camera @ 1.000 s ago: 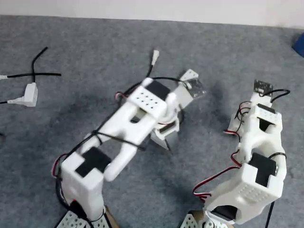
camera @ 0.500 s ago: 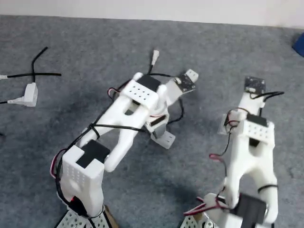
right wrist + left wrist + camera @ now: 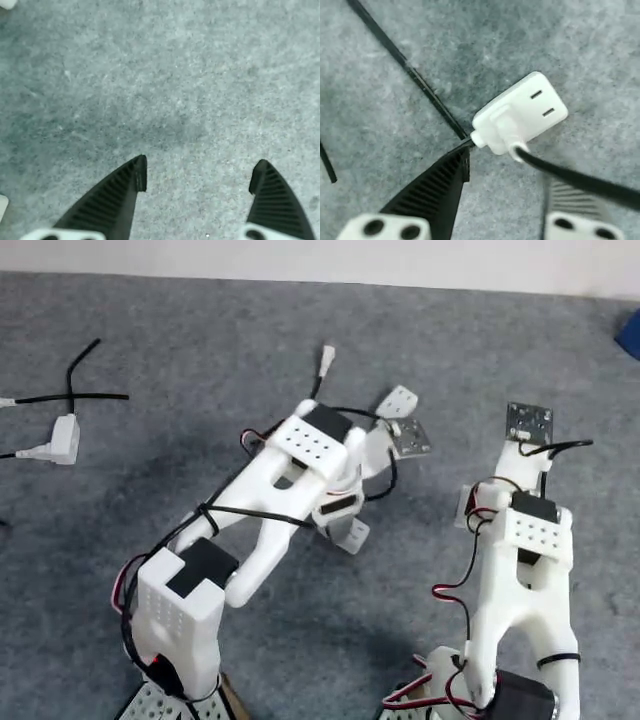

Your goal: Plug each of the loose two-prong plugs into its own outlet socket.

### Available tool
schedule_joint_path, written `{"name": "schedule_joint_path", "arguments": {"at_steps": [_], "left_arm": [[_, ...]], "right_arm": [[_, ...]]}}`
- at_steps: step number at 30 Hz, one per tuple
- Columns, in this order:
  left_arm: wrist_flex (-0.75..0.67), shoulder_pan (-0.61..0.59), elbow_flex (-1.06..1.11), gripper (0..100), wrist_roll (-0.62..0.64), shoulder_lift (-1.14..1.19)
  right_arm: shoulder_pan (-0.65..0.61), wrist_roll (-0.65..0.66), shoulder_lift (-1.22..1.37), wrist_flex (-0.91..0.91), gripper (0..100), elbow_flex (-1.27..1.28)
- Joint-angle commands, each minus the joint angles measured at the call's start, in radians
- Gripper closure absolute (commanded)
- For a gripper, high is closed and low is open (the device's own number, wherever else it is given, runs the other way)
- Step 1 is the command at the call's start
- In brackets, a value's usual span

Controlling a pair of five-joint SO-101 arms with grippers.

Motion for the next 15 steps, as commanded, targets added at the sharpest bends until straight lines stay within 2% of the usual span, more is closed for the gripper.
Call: {"name": "schedule_joint_path", "arguments": {"at_steps": [1, 11, 13, 15], "left_arm": [[0.003, 0.015, -0.039, 64, -0.011, -0.007], [-0.107, -0.036, -0.041, 64, -0.014, 0.054], [-0.126, -0.042, -0.041, 66, -0.015, 0.091], [-0.132, -0.042, -0.041, 72, -0.037, 0.120]], "right_arm": [[0.013, 0.021, -0.042, -0.016, 67.7, -0.002], [0.016, 0.021, -0.051, -0.015, 67.7, 0.021], [0.018, 0.021, -0.051, -0.016, 67.7, 0.025], [0.018, 0.021, -0.048, -0.016, 67.7, 0.028]]}}
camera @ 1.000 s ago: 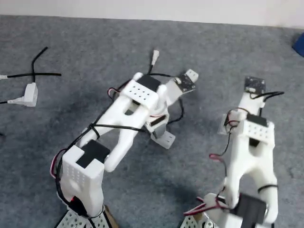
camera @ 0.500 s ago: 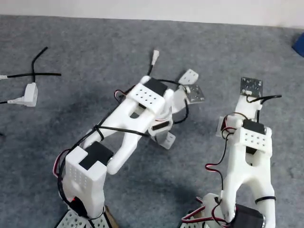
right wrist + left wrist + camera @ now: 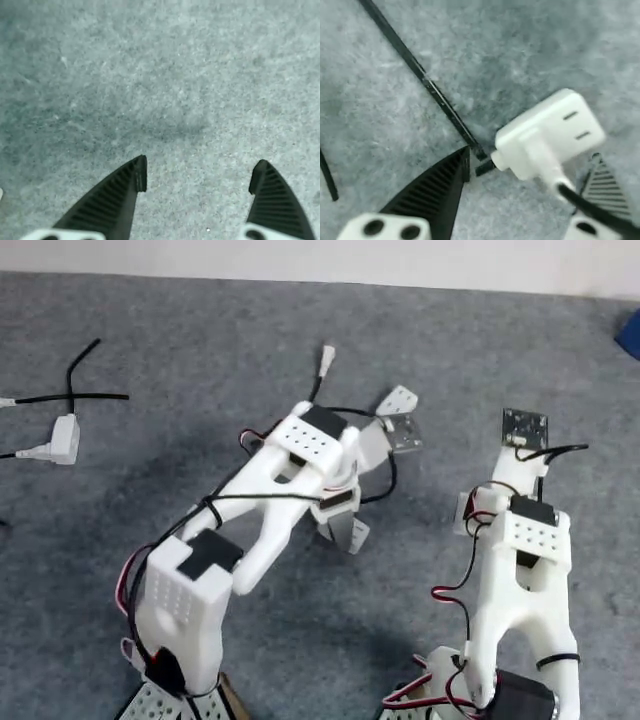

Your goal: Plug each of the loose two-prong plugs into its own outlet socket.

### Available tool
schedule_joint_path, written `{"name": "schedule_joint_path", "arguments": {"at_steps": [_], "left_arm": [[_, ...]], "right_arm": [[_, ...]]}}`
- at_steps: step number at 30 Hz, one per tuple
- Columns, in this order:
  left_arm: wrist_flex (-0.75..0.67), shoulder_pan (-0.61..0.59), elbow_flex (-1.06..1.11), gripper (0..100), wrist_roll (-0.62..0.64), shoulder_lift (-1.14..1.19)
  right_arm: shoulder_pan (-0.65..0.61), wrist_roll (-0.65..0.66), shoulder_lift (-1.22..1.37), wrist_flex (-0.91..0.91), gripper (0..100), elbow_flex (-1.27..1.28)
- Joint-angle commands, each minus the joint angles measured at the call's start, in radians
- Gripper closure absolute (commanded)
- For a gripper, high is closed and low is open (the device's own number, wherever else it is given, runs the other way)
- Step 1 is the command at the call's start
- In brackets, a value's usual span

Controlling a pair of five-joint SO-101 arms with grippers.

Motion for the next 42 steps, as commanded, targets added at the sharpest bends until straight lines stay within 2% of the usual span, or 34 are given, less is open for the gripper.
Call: {"name": "schedule_joint_path", "arguments": {"at_steps": [1, 4, 5, 9, 14, 20, 22, 26, 33, 42], "left_arm": [[-0.020, -0.002, -0.033, 77, -0.055, 0.019], [-0.014, 0.007, -0.035, 95, -0.114, 0.022], [-0.014, 0.008, -0.035, 97, -0.124, 0.022], [-0.018, -0.002, -0.048, 97, -0.127, 0.022], [-0.012, -0.045, -0.140, 99, -0.054, 0.031], [0.005, -0.071, -0.160, 99, -0.058, 0.028], [0.035, -0.097, -0.180, 99, -0.098, 0.022], [0.130, -0.228, -0.315, 99, -0.121, 0.024], [0.245, -0.524, -0.588, 99, -0.127, 0.031], [0.242, -0.866, -0.621, 99, -0.163, 0.033]], "right_arm": [[0.018, 0.012, -0.048, -0.016, 67.7, -0.002], [0.018, 0.012, -0.048, -0.016, 67.7, -0.002], [0.018, 0.012, -0.047, -0.016, 67.7, -0.002], [0.018, 0.012, -0.044, -0.016, 67.7, -0.002], [0.018, 0.012, -0.044, -0.015, 67.7, -0.001], [0.018, 0.012, -0.044, -0.015, 67.7, -0.001], [0.018, 0.012, -0.044, -0.015, 67.7, 0.007], [0.018, 0.012, -0.053, -0.016, 67.7, 0.031], [0.013, 0.012, -0.053, -0.016, 67.7, 0.031], [0.012, 0.012, -0.050, -0.016, 67.7, 0.031]]}}
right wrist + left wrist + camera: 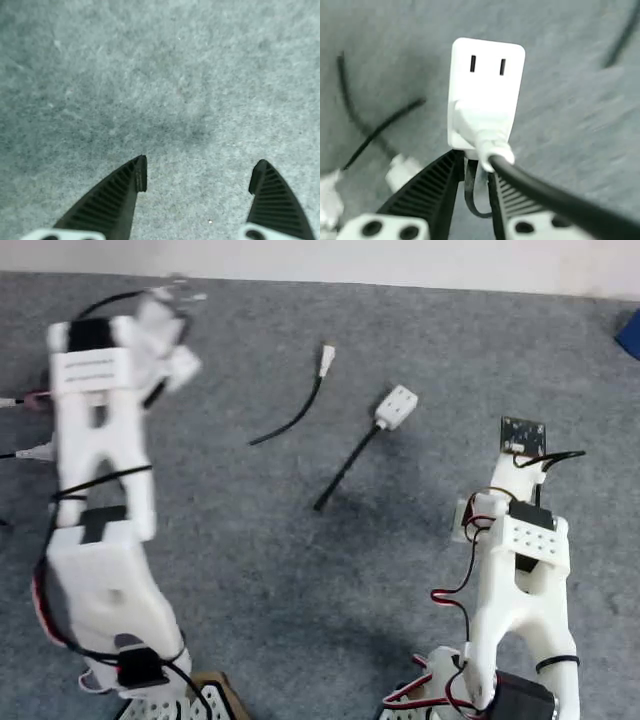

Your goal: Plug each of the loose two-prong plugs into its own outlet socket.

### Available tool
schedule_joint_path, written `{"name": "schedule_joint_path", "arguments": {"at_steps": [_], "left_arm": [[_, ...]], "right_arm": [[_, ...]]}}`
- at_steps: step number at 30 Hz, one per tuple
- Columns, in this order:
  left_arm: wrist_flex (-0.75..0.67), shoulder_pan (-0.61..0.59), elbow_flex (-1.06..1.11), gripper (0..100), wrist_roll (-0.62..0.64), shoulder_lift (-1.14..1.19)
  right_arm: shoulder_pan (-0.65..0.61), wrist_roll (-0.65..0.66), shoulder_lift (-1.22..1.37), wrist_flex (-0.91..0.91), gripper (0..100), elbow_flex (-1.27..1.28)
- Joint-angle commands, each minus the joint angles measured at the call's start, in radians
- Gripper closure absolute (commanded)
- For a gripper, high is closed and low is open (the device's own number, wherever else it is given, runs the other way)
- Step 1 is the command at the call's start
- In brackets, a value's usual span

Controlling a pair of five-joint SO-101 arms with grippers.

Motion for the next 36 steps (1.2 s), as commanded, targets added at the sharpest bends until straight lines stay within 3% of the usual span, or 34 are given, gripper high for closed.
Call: {"name": "schedule_joint_path", "arguments": {"at_steps": [1, 12, 15, 21, 26, 31, 36], "left_arm": [[0.006, -0.131, -0.045, 99, -0.011, -0.008], [-0.081, -0.320, -0.048, 98, -0.011, 0.114], [-0.114, -0.331, -0.048, 91, -0.011, 0.119], [-0.126, -0.292, -0.050, 64, -0.011, 0.119], [-0.121, -0.257, -0.117, 63, -0.009, 0.119], [-0.110, -0.120, -0.277, 64, 0.069, 0.125], [-0.032, 0.211, -0.338, 64, 0.083, 0.130]], "right_arm": [[0.004, 0.012, -0.044, -0.016, 67.7, -0.007], [-0.067, 0.049, -0.038, 0.038, 67.7, -0.015], [-0.068, 0.052, -0.038, 0.042, 67.7, -0.015], [-0.134, 0.054, -0.036, 0.042, 67.7, -0.008], [-0.143, 0.054, -0.036, 0.042, 67.7, -0.008], [-0.136, 0.048, -0.035, 0.041, 67.7, -0.016], [-0.027, 0.048, -0.035, 0.036, 67.7, -0.018]]}}
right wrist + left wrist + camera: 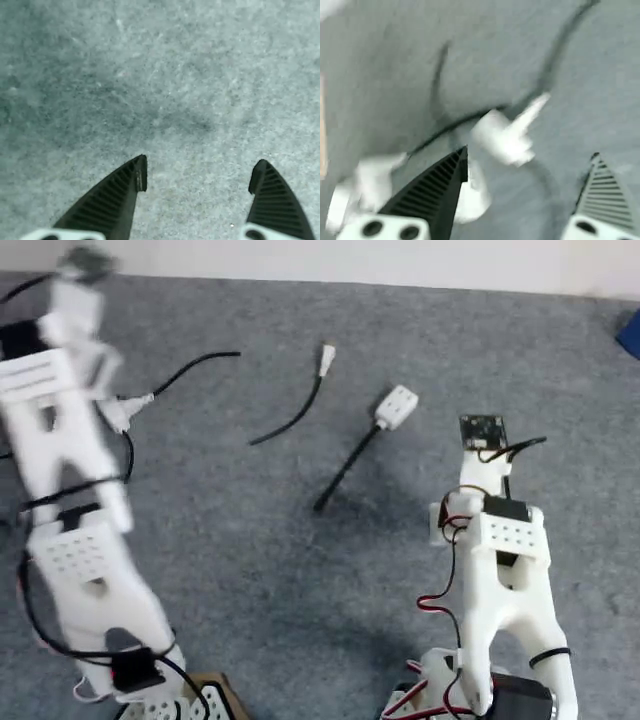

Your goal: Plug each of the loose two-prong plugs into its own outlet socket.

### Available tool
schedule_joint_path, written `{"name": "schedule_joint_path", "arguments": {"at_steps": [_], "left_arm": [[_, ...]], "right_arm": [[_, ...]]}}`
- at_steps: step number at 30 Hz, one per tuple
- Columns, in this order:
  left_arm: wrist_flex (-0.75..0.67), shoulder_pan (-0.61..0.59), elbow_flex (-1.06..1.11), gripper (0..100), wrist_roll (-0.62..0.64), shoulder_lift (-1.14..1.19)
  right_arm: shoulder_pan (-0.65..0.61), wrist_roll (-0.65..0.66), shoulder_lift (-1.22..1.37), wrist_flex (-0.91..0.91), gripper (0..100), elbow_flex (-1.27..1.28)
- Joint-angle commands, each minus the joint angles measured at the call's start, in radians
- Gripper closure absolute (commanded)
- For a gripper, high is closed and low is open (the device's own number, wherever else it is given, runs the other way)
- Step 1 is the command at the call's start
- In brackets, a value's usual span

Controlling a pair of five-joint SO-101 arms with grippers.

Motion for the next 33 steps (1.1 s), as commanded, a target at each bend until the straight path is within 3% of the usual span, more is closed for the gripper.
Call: {"name": "schedule_joint_path", "arguments": {"at_steps": [1, 5, 9, 15, 33], "left_arm": [[0.025, 0.278, -0.048, 64, 0.032, -0.005], [-0.069, 0.506, -0.054, 64, 0.078, 0.074], [-0.292, 0.613, -0.053, 64, 0.109, 0.214], [-0.503, 0.673, -0.056, 66, 0.106, 0.366], [-0.801, 0.762, -0.056, 69, 0.107, 0.515]], "right_arm": [[0.116, 0.006, -0.038, -0.001, 67.7, -0.018], [0.243, 0.006, -0.047, -0.001, 67.7, -0.022], [0.306, 0.011, -0.047, 0.001, 67.7, -0.035], [0.292, 0.006, -0.047, -0.001, 67.7, -0.028], [0.248, 0.008, -0.047, -0.001, 67.7, 0.022]]}}
